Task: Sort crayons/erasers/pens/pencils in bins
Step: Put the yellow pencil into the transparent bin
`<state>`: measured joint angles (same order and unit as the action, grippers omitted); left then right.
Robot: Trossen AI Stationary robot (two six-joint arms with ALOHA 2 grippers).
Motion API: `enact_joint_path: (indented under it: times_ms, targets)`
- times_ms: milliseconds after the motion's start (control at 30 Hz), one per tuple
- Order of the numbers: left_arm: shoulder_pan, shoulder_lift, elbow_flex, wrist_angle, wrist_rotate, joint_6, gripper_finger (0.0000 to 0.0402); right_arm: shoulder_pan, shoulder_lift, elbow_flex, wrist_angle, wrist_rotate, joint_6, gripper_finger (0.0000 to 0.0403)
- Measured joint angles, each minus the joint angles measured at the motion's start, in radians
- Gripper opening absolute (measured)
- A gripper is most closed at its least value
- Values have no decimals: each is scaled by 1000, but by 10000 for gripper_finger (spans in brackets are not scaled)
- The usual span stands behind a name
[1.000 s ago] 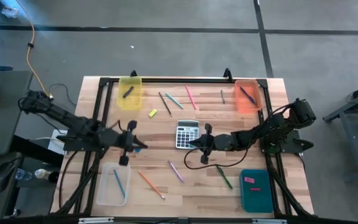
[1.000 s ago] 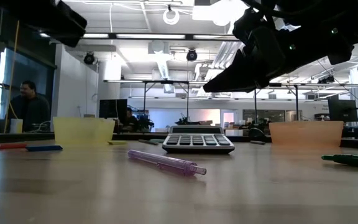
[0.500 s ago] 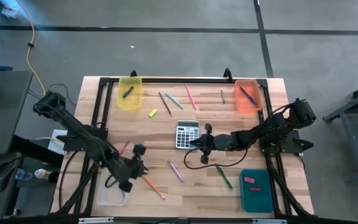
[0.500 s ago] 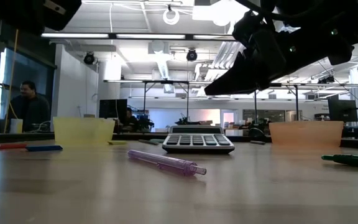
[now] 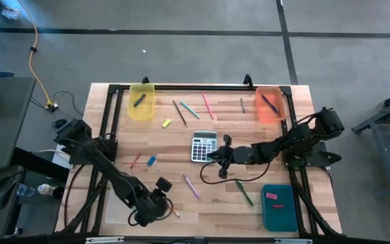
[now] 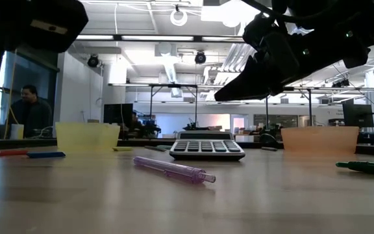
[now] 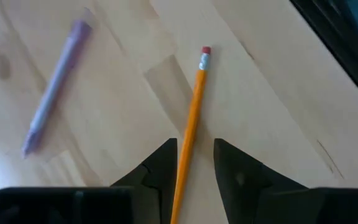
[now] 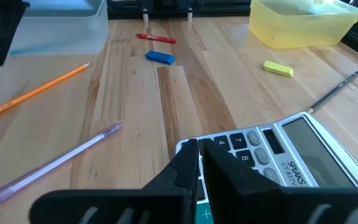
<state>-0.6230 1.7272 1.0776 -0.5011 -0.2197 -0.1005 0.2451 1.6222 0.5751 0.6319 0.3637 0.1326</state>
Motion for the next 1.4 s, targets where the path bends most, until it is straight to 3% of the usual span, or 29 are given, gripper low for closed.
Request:
enact_joint_path:
  times_ms: [433,633,1200,1400]
  targets:
    - [36,102,31,-74,1,0,86,0,0,0,-4,0,1,15]
    - [54,134,30,-75,46,34,74,0,0,0,-4,0,0,15]
    - [82,159,34,-89,113,155,16,0,0,0,-7,0,1,15]
    - [89,171,35,-101,115,191,15,0,0,0,-7,0,1,15]
